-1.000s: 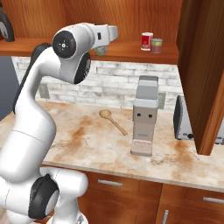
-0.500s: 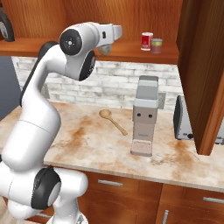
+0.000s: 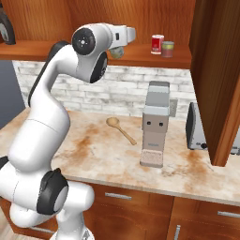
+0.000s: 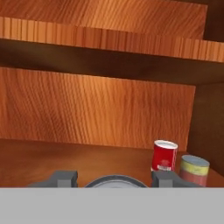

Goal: Pick the cans from the counter and place them in their designated side in the cabinet.

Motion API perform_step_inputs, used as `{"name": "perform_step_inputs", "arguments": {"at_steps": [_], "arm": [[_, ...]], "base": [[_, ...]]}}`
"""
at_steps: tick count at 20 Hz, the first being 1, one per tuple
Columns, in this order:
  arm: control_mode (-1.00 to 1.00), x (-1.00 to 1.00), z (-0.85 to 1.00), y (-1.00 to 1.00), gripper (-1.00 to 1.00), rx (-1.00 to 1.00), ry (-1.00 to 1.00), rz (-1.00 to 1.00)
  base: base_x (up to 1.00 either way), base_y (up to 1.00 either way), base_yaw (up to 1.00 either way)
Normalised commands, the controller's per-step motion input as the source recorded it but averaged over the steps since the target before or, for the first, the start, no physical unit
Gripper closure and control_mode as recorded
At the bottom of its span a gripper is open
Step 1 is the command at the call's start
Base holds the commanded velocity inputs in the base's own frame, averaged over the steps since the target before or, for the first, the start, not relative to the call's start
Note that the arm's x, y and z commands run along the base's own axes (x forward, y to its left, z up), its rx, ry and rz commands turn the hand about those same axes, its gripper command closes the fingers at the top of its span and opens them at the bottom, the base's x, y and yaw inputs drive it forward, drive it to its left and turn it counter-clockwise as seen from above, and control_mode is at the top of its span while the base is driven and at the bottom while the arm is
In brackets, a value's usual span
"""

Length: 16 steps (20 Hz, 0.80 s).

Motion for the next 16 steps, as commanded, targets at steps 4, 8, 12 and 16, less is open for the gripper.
{"name": "perform_step_inputs", "arguments": {"at_steps": [4,8,12,16], "arm": [[-1.0,0.23,-0.14,-0.12,1.0,0.03,0.02,0.0],[-1.0,0.26,-0.12,-0.09,1.0,0.02,0.02,0.0],[-1.0,0.26,-0.02,-0.05,1.0,0.02,0.0,0.0],[-1.0,0.25,0.0,-0.08,1.0,0.01,0.0,0.0]], "base": [[0.0,0.0,0.0],[0.0,0.0,0.0],[0.0,0.0,0.0],[0.0,0.0,0.0]]}}
